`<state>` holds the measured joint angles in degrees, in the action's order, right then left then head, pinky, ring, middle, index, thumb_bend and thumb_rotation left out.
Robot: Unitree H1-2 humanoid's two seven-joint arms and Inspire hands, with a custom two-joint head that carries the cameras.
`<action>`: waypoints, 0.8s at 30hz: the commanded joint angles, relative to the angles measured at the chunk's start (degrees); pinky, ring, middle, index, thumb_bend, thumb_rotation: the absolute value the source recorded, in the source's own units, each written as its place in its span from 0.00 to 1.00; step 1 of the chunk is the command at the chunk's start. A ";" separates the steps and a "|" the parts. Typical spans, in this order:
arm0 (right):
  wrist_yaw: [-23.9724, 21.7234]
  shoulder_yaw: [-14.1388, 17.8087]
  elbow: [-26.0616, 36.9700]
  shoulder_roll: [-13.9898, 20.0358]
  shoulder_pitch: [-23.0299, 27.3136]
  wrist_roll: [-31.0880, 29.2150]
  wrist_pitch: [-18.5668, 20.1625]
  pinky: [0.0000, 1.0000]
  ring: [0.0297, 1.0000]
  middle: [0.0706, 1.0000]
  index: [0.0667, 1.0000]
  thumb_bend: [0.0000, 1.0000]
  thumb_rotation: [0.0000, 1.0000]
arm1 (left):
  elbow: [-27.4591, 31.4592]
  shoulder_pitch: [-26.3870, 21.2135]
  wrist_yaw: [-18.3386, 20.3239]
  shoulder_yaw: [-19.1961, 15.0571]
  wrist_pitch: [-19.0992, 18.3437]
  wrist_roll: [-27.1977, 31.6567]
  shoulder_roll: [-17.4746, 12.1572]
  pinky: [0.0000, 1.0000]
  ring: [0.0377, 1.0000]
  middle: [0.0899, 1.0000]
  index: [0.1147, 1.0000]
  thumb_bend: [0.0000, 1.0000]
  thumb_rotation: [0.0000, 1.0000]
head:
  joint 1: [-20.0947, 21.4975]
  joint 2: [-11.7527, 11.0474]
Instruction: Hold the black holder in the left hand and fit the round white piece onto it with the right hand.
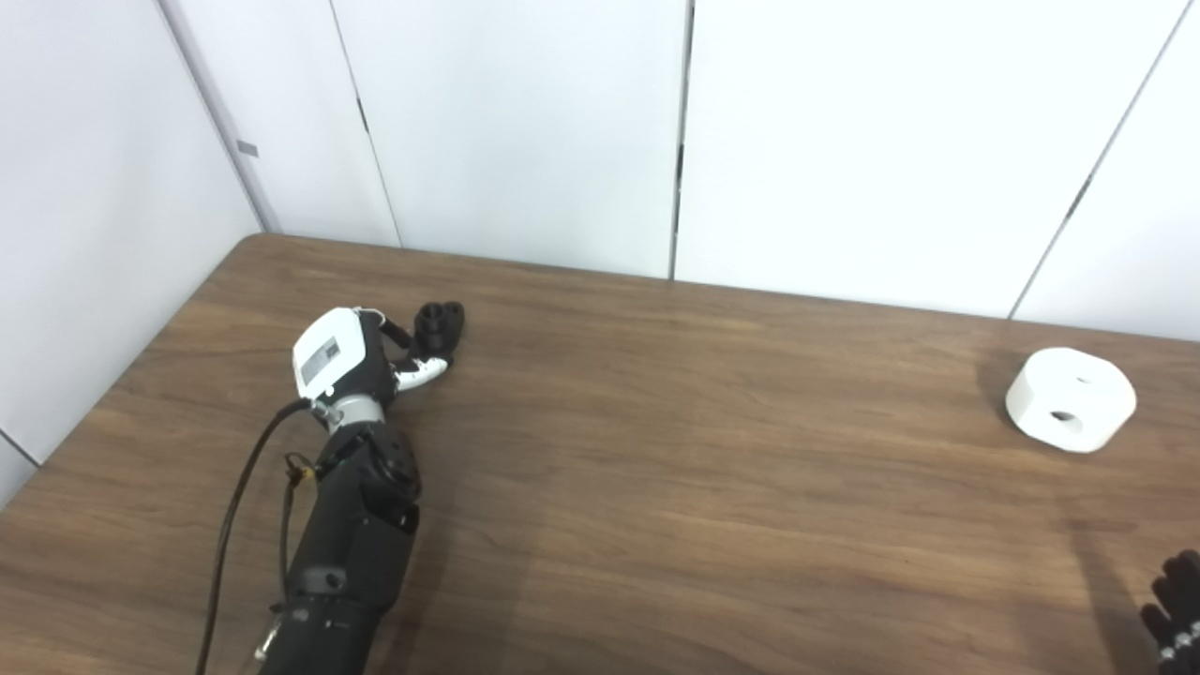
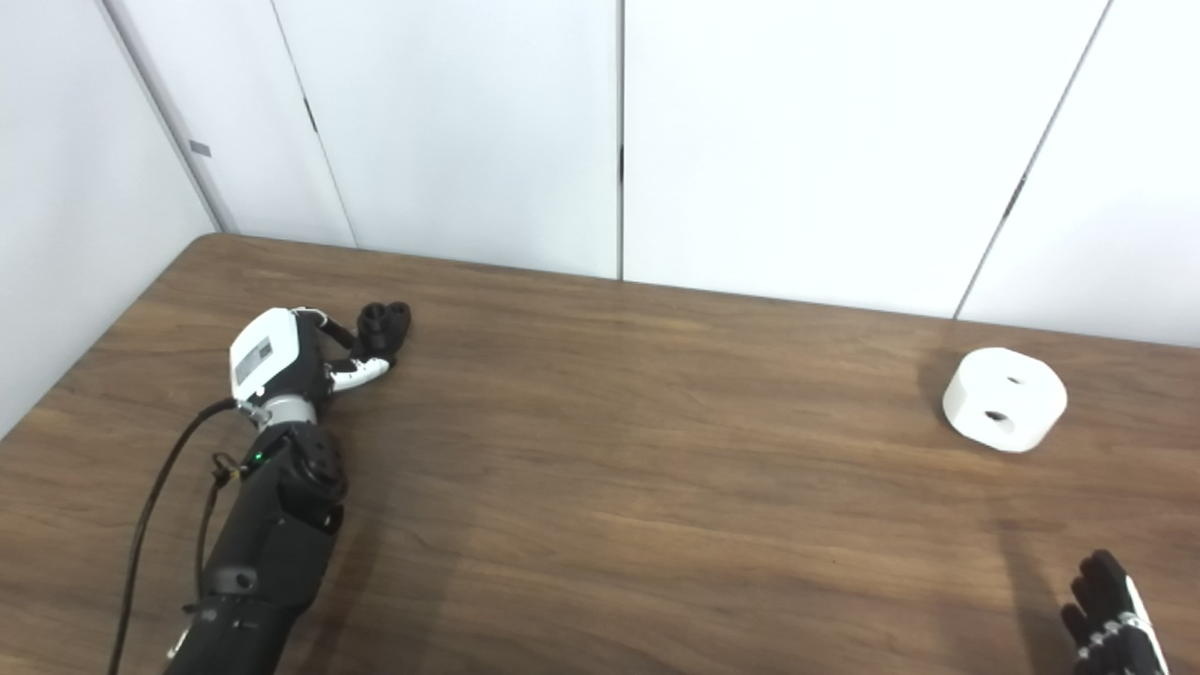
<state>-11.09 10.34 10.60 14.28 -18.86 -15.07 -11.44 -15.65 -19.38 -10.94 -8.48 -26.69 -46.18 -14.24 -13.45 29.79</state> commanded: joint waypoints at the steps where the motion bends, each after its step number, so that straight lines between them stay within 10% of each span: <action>1: -0.29 -0.76 -1.86 -0.47 -0.81 -0.16 0.98 1.00 1.00 0.99 0.98 0.68 0.98 | 1.54 -0.87 -1.59 0.61 0.35 1.10 -1.59 0.96 0.94 0.84 0.42 0.52 0.05 | -0.04 0.06; 24: -0.57 -0.76 -1.71 -0.28 -0.43 -0.74 1.87 1.00 1.00 0.99 0.99 0.67 0.98 | 9.03 4.20 -1.27 6.74 1.28 8.76 -2.75 0.80 0.86 0.76 0.42 0.51 0.04 | 0.11 0.79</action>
<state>-11.44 10.36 10.60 14.48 -18.83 -15.59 -10.74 -8.81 -14.55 -13.09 -2.33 -26.11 -38.06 -16.71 -13.27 30.59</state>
